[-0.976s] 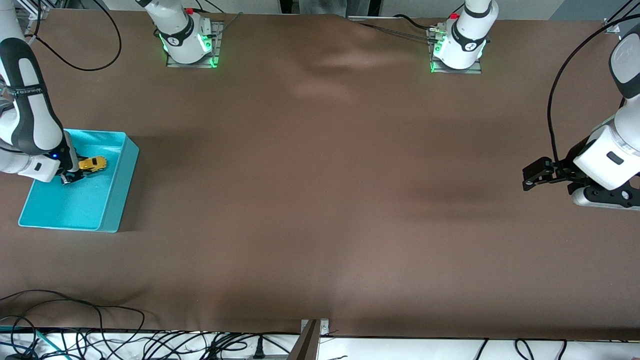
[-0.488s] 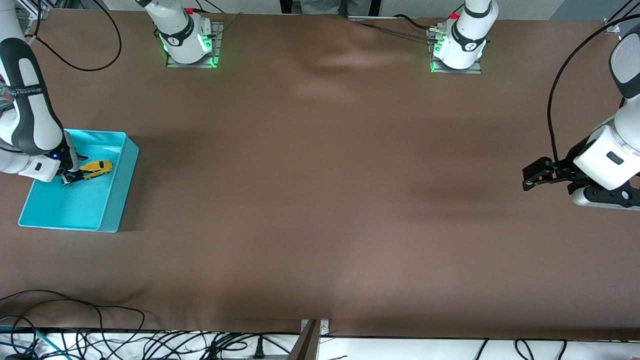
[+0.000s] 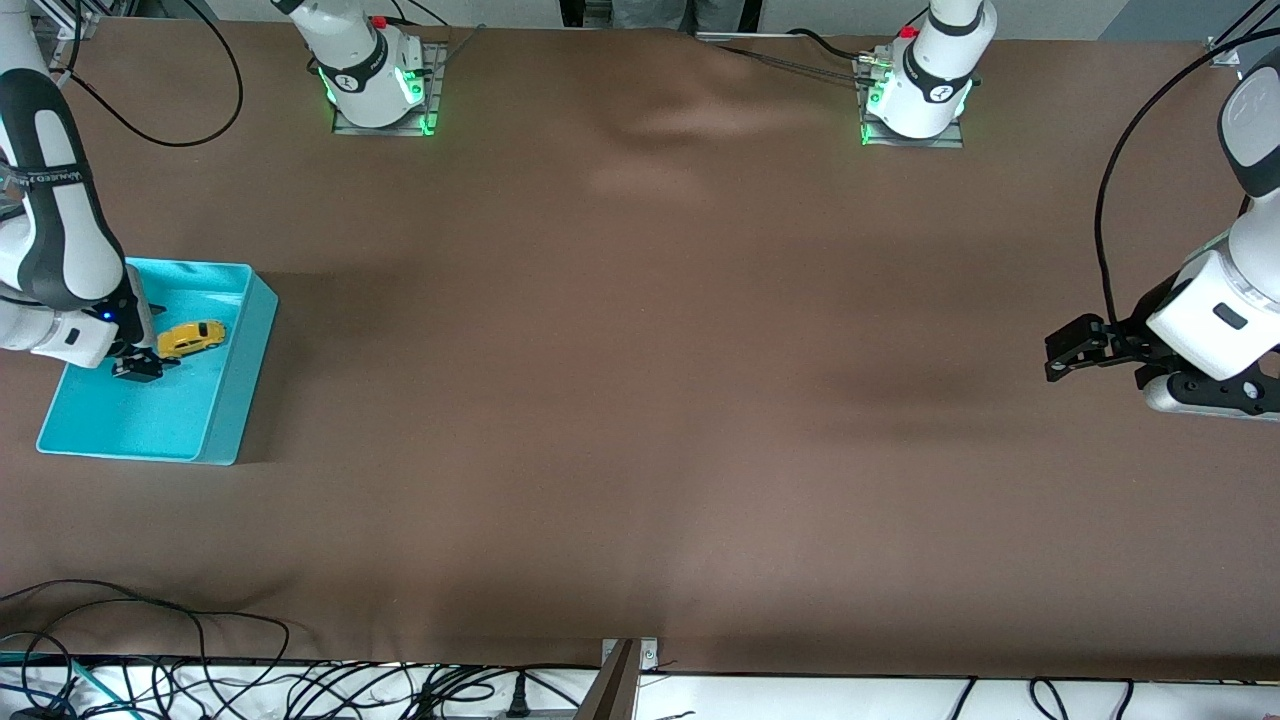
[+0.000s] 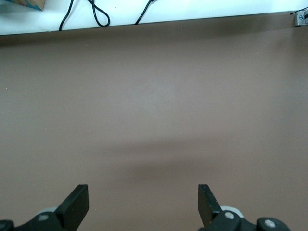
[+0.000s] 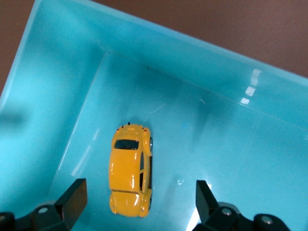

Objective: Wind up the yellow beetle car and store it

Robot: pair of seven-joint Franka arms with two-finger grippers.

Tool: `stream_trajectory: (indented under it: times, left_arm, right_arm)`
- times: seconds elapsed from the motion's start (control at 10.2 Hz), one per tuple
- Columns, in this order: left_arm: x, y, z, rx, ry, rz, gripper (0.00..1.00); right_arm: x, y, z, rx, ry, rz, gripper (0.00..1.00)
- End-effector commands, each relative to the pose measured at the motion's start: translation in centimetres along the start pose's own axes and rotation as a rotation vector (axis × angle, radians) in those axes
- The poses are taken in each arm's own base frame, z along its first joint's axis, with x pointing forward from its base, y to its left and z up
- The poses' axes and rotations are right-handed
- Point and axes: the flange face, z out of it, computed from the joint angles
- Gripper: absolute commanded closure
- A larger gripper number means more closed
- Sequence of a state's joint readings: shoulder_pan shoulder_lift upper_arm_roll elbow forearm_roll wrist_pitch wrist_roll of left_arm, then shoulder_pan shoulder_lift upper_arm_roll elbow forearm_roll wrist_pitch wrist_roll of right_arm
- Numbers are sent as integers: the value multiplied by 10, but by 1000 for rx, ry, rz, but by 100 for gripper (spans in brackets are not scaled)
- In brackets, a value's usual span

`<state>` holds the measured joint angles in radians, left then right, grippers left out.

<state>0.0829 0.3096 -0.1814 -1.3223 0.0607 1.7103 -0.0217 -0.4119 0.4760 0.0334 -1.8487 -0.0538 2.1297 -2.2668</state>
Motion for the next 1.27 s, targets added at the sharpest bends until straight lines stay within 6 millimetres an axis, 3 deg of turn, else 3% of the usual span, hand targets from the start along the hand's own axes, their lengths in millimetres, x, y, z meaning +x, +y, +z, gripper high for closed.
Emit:
stream_trajectory:
  times: [0.0, 0.29, 0.78, 1.17]
  left_arm:
    - [-2, 0, -8, -26, 5, 11, 0]
    - [-2, 0, -8, -26, 5, 13, 0]
    - [-2, 1, -8, -26, 5, 13, 0]
    - [-2, 0, -8, -26, 5, 10, 0]
  right_arm:
    - [34, 9, -45, -12, 6, 43, 0]
    - [111, 30, -100, 12, -1, 197, 0]
    - [174, 25, -179, -69, -50, 685, 0]
    - [232, 24, -216, -104, -20, 1051, 0]
